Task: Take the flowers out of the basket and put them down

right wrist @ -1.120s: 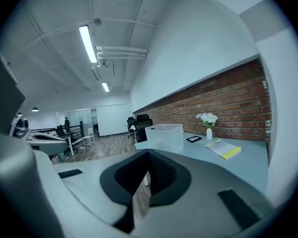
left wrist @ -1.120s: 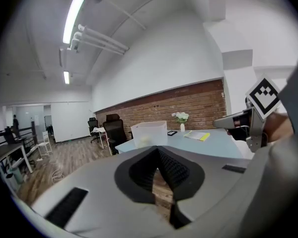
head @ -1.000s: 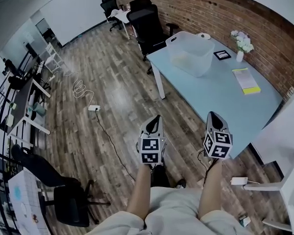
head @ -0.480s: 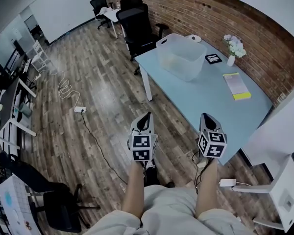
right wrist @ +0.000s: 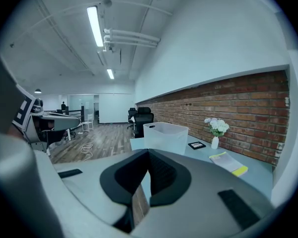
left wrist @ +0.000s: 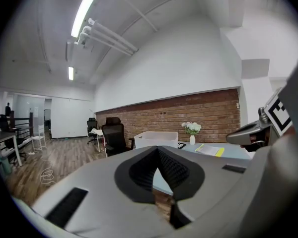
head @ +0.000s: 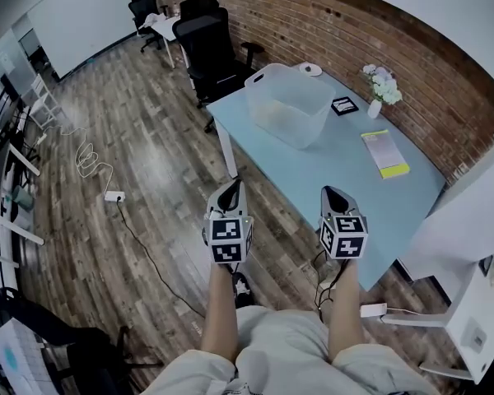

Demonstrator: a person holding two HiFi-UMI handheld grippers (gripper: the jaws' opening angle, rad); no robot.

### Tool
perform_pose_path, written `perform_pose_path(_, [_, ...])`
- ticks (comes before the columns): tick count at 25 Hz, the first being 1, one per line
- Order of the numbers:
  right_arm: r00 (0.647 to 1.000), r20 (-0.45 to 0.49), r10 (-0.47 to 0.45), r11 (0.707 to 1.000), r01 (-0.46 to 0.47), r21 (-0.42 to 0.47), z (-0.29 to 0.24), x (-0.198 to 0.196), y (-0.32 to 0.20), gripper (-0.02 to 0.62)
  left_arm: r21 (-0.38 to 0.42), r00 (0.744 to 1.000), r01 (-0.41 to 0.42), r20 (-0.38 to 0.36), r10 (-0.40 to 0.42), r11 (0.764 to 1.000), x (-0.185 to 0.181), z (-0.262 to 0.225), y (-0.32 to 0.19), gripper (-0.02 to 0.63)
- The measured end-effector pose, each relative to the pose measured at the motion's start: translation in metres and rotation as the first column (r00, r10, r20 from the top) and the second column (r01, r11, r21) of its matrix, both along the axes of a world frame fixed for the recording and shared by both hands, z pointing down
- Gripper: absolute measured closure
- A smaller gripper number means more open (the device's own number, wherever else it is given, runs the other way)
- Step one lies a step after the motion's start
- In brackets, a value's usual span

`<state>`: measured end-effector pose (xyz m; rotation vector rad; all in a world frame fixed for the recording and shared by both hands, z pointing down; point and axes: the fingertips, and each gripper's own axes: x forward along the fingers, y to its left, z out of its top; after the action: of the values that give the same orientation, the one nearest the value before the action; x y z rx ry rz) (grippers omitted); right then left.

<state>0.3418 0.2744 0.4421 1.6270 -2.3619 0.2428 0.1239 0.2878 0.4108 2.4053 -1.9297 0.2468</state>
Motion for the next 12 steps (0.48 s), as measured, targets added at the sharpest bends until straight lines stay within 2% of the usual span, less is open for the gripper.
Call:
perform_pose_path(4, [0.999, 0.037, 0.039, 0.999, -0.04, 0.005, -0.01, -0.004, -0.025, 0.594, 0.016, 0.999, -0.038, 0.018, 0.037, 0.999, -0.01, -0.013, -0.033, 0.589])
perform_pose_path(8, [0.999, -0.006, 0.047, 0.999, -0.047, -0.009, -0.01, -0.014, -0.049, 0.594, 0.017, 0.997, -0.076, 0.002, 0.076, 0.997, -0.018, -0.014, -0.064, 0.589])
perform_pose_path(12, [0.997, -0.007, 0.083, 0.996, -0.083, -0.034, -0.005, -0.026, -0.075, 0.594, 0.003, 0.993, -0.116, 0.01, 0.116, 0.993, -0.033, -0.009, -0.095, 0.589])
